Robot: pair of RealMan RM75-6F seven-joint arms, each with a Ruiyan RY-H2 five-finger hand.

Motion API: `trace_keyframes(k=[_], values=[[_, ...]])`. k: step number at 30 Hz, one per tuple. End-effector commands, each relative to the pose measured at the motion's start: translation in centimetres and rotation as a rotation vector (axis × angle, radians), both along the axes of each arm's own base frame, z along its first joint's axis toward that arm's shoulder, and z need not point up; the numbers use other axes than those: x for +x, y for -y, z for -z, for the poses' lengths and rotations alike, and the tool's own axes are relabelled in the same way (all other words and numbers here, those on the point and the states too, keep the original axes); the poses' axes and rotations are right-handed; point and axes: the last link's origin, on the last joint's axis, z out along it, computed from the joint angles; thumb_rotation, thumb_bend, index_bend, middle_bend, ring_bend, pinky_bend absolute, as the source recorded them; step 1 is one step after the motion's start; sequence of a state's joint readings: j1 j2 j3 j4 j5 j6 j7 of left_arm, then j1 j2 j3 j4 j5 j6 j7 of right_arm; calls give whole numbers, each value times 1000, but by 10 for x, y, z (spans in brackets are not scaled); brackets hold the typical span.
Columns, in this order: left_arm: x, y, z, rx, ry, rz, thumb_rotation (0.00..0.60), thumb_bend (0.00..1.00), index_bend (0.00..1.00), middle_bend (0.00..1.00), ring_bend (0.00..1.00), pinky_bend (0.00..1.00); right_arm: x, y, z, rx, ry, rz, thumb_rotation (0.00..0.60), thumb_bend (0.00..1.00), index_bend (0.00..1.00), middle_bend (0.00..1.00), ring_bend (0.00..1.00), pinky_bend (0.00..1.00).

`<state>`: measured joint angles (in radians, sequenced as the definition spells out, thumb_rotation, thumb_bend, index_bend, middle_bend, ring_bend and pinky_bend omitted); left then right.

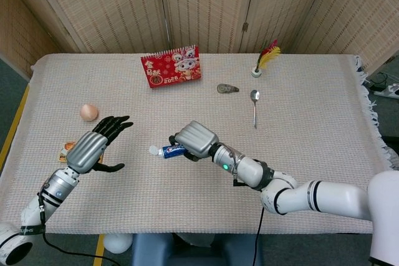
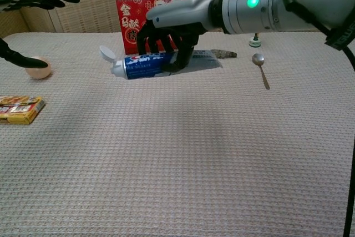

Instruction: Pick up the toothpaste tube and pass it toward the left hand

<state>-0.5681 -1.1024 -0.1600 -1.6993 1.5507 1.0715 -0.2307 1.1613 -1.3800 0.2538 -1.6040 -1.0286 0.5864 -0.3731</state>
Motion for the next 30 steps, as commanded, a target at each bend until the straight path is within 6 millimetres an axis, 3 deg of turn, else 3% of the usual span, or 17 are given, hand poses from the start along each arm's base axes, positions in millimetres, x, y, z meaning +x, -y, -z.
trace_keyframes(k=[1,12,30], values=[[10,-4,4,0,29,-8,600,234,121,67,49,0,5,-3,13,0,-34,-21,600,811,515,499,604,514],[34,-15,20,-3,38,-14,577,234,93,68,50,0,27,-10,40,18,-26,-17,600,811,515,499,601,514],[50,-22,39,6,-19,-23,570,233,88,67,52,0,35,-8,41,20,-12,-1,600,812,520,499,600,517]])
